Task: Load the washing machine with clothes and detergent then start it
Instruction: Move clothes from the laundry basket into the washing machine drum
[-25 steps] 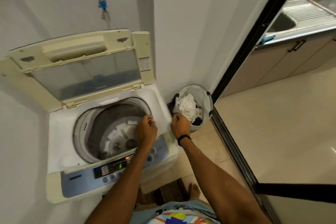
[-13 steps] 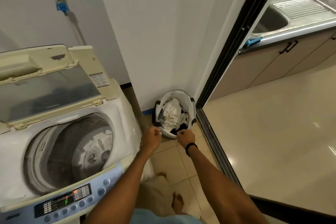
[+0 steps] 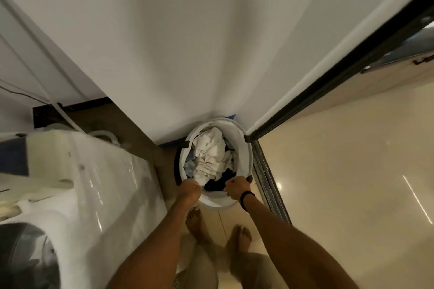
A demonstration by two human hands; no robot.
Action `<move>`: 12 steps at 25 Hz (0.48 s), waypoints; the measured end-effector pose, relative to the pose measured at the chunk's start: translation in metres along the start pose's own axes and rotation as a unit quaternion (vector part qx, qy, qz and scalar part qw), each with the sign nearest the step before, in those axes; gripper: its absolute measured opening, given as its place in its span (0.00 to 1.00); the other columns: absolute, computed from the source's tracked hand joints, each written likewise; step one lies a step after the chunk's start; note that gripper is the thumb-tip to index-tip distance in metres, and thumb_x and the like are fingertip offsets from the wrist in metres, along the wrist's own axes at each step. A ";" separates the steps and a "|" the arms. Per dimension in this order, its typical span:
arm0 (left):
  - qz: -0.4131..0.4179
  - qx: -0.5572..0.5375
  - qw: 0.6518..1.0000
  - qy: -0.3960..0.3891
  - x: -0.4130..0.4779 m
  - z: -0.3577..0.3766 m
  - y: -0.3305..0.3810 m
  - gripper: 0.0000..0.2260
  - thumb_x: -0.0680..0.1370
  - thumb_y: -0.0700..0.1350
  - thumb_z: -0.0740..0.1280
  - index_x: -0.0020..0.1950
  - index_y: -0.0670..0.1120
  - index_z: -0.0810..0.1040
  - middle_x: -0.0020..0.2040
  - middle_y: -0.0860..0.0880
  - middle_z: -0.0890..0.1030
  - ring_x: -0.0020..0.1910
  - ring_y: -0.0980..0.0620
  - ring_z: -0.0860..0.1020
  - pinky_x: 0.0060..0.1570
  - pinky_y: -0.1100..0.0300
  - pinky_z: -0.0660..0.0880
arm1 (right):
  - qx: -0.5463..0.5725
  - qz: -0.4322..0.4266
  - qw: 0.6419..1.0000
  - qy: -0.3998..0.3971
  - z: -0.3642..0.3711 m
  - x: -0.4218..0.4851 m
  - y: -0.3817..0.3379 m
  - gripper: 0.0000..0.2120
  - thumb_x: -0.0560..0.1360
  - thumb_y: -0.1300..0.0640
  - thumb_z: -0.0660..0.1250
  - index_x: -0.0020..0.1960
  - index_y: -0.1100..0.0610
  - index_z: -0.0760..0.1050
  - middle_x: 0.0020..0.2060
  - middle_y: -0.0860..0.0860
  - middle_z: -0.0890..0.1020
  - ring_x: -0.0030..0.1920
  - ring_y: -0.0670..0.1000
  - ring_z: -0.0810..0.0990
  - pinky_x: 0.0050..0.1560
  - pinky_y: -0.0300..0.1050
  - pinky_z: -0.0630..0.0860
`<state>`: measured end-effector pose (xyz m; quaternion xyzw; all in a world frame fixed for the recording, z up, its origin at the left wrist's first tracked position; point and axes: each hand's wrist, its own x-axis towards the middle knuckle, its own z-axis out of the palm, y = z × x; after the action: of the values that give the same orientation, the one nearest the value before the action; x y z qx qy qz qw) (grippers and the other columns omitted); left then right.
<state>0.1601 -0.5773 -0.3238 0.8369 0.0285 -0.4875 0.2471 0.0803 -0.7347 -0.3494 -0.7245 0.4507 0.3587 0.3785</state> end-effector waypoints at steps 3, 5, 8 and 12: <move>-0.035 -0.113 0.993 0.011 0.083 0.026 0.000 0.11 0.78 0.42 0.63 0.55 0.41 0.81 0.54 0.41 0.83 0.52 0.41 0.82 0.55 0.49 0.79 | -0.009 -0.003 1.000 -0.015 0.012 0.082 -0.016 0.09 0.78 0.60 0.62 0.46 0.63 0.79 0.49 0.59 0.83 0.53 0.60 0.82 0.56 0.54 0.79; -0.065 -0.198 0.977 0.048 0.140 0.049 -0.003 0.11 0.77 0.43 0.65 0.58 0.45 0.80 0.55 0.42 0.83 0.52 0.41 0.82 0.56 0.46 0.79 | -0.006 -0.016 1.000 -0.001 0.023 0.144 -0.026 0.17 0.79 0.56 0.61 0.64 0.63 0.75 0.62 0.59 0.79 0.63 0.60 0.77 0.63 0.51 0.74; -0.066 -0.272 0.954 0.108 0.221 0.080 -0.011 0.12 0.75 0.41 0.64 0.57 0.46 0.78 0.54 0.43 0.83 0.52 0.40 0.82 0.56 0.45 0.79 | 0.073 -0.010 0.996 0.042 0.045 0.238 -0.035 0.34 0.78 0.46 0.64 0.76 0.61 0.57 0.73 0.59 0.67 0.71 0.60 0.68 0.69 0.51 0.67; -0.089 -0.367 0.917 0.128 0.335 0.125 -0.044 0.10 0.67 0.52 0.67 0.47 0.54 0.79 0.54 0.43 0.83 0.51 0.40 0.82 0.55 0.42 0.80 | 0.161 -0.003 0.983 0.091 0.066 0.353 -0.039 0.43 0.74 0.40 0.68 0.77 0.62 0.55 0.75 0.59 0.64 0.73 0.60 0.65 0.72 0.54 0.65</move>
<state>0.2226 -0.6589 -0.6692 0.7367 0.3109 -0.3515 0.4869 0.2230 -0.7994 -0.6746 -0.6854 0.5329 0.2124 0.4486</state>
